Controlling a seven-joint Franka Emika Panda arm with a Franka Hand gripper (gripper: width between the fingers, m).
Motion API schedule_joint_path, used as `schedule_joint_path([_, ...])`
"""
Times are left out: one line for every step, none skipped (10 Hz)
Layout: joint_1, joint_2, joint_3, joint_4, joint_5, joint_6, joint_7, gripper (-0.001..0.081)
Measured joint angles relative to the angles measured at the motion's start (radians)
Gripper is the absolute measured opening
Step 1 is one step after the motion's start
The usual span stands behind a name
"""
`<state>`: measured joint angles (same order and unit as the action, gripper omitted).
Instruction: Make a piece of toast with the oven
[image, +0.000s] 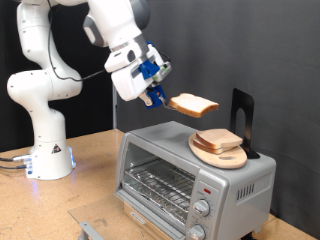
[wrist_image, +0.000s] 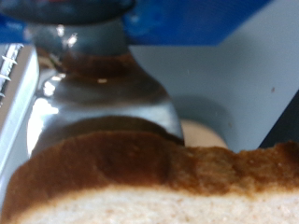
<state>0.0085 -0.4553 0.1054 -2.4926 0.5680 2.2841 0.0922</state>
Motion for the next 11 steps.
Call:
schedule_joint_path([-0.002, -0.032, -0.028, -0.023, 0.0, -0.025, -0.028, 0.0386])
schedule_joint_path([-0.01, -0.063, -0.052, -0.044, -0.017, -0.067, -0.044, 0.0386])
schedule_joint_path([-0.024, -0.091, -0.074, -0.062, -0.037, -0.109, -0.057, 0.0386])
schedule_joint_path([-0.04, -0.117, -0.095, -0.078, -0.054, -0.14, -0.067, 0.0386])
schedule_joint_path([-0.056, -0.142, -0.116, -0.096, -0.067, -0.161, -0.079, 0.0386])
schedule_joint_path([-0.072, -0.166, -0.138, -0.113, -0.075, -0.167, -0.092, 0.0386])
schedule_joint_path([-0.09, -0.191, -0.159, -0.131, -0.081, -0.165, -0.109, 0.0386])
schedule_joint_path([-0.112, -0.216, -0.174, -0.153, -0.086, -0.128, -0.12, 0.0386])
schedule_joint_path([-0.14, -0.238, -0.181, -0.18, -0.087, -0.054, -0.123, 0.0386])
schedule_joint_path([-0.171, -0.245, -0.186, -0.199, -0.091, -0.001, -0.123, 0.0386])
schedule_joint_path([-0.195, -0.242, -0.194, -0.205, -0.092, 0.026, -0.124, 0.0386])
